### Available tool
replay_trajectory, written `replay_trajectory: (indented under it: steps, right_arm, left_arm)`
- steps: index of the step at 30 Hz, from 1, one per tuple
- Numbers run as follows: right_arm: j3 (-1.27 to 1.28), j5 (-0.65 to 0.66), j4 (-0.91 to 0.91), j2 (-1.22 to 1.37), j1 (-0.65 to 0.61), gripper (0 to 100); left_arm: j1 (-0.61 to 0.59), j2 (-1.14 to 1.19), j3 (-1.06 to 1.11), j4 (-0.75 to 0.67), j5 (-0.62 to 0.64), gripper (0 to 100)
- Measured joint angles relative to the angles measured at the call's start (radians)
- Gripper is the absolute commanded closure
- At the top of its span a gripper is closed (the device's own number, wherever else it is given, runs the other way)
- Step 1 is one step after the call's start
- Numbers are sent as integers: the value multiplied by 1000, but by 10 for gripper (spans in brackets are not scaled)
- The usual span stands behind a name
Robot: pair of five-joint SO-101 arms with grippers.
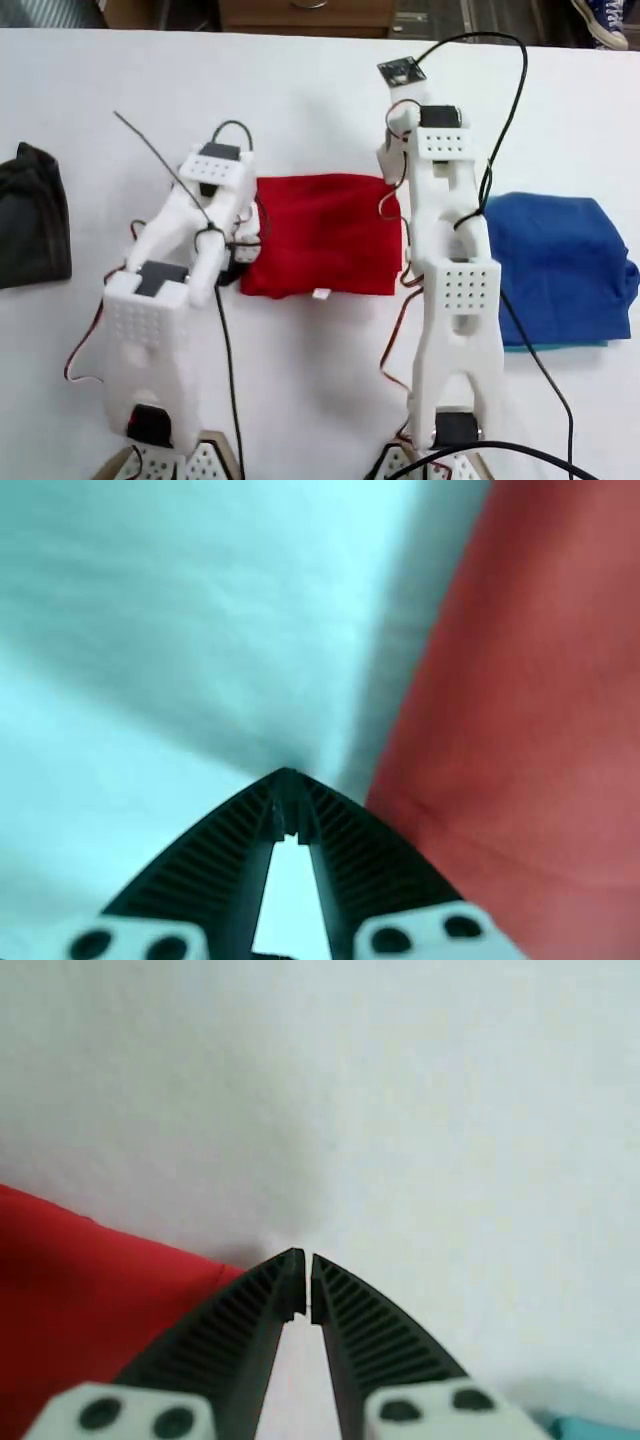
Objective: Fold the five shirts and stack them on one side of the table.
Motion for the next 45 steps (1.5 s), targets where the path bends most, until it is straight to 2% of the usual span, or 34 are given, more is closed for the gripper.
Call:
replay_trajectory:
  steps: [6,11,14,20,28,36,45]
  right_arm:
    - [-133,0,78,2,15,978]
    - [-265,0,199,-6,15,978]
    - [-255,0,261,-6,15,978]
    - [-127,0,258,-6,-2,978]
    - [-123,3,167,98,-17,978]
    - [-123,110,141,130,5,978]
    - [-319,115,212,124,41,978]
  left_arm:
    - [12,2,-114,140,0,979]
    - [-57,2,-275,161,0,979]
    - [-69,2,-328,161,0,979]
    - [-71,2,-371,167,2,979]
    - [-98,2,-384,167,2,979]
    - [-186,2,-384,167,2,979]
    - [-238,2,-394,141,2,979]
